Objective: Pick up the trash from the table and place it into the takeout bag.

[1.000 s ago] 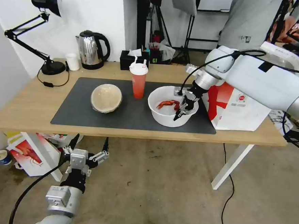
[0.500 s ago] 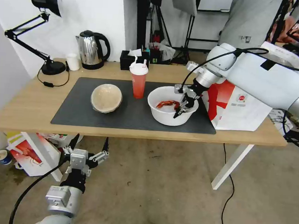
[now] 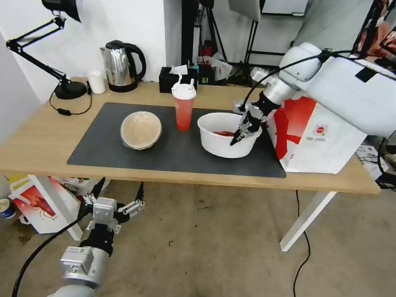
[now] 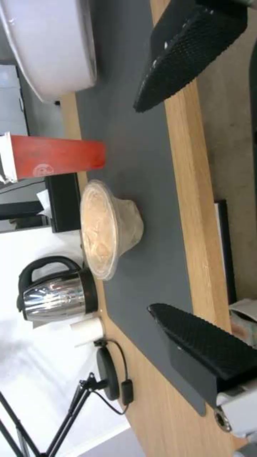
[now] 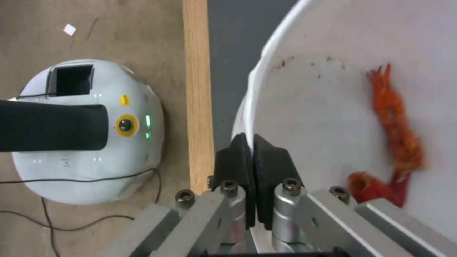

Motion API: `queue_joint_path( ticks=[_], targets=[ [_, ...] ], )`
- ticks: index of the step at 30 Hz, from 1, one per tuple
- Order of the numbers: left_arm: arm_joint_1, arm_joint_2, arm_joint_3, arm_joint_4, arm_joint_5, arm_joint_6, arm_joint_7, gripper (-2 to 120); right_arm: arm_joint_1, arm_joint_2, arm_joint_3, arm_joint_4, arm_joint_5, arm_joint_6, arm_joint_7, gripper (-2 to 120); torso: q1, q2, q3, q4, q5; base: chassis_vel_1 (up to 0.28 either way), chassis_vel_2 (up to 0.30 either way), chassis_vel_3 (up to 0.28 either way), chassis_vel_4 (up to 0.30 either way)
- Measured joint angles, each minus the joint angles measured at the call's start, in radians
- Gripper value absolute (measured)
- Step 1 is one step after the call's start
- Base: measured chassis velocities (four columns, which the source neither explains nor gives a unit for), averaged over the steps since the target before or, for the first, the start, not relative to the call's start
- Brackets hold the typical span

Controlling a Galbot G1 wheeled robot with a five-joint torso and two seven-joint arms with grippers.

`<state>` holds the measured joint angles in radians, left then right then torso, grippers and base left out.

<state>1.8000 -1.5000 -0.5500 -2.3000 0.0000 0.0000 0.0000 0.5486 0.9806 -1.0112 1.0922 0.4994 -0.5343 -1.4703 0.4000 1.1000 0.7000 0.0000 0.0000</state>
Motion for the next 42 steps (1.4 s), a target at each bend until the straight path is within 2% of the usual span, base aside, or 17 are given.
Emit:
queue_joint_path(
  ticks=[21,42],
  targets=[
    [0.0,0.0,0.0,0.0,0.0,0.0,0.0,100,0.189,-0.035,-0.027,0.057,0.081,-0.005,-0.018,0,0.0,0.0,0.0,0.0,0.0,0.0,0.0,0.0,0.0],
    [0.0,0.0,0.0,0.0,0.0,0.0,0.0,100,0.378,0.002,-0.039,0.015,0.184,-0.007,-0.027,0,0.0,0.0,0.0,0.0001,-0.0001,0.0,0.0,0.0,0.0]
  ],
)
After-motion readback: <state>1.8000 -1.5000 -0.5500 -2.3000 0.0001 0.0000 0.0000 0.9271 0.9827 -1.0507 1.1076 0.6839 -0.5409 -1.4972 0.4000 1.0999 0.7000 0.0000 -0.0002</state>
